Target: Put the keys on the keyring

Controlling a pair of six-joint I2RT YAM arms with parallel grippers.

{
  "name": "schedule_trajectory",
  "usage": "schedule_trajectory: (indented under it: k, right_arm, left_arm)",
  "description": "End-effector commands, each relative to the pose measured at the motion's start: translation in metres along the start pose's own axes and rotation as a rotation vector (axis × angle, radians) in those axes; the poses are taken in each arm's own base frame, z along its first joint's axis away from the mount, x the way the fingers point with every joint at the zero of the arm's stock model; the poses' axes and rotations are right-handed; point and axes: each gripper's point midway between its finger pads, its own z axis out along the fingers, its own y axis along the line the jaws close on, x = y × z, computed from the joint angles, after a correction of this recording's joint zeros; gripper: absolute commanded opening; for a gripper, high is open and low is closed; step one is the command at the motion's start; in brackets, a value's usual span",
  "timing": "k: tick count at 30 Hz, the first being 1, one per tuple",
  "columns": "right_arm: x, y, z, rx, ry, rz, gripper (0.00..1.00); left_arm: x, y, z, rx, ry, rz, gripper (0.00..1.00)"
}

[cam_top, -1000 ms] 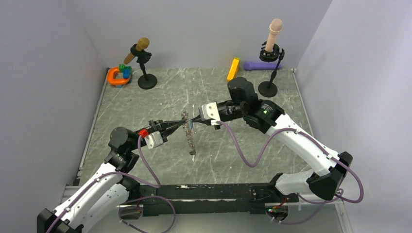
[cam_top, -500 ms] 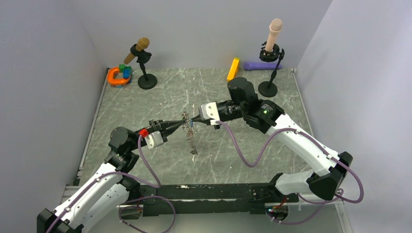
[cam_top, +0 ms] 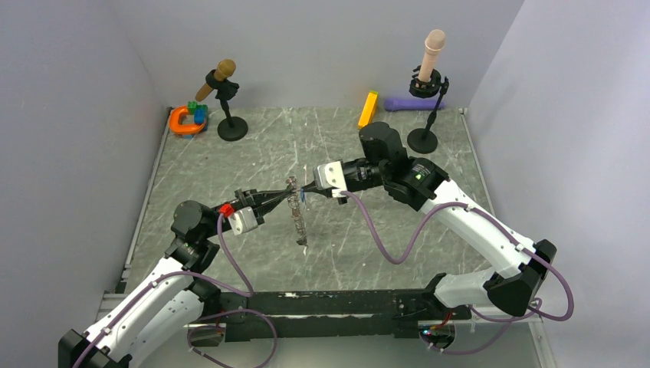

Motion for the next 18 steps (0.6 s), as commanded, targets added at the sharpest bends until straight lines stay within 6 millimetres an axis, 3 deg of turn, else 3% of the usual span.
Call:
schedule_trajectory:
  k: [1, 18]
  right_arm:
    - [-0.0218, -0.0049, -0.0035, 0.007, -0.056, -0.049, 0.0]
    - [-0.0213, -0.0047, -0.0041, 0.012, -0.05, -0.045, 0.0]
  left_arm:
    - [-0.021, 0.0073, 0.003, -0.015, -0.065, 0.052, 0.0]
    - [-0.017, 0.0103, 0.0018, -0.03, -0.041, 0.068, 0.0]
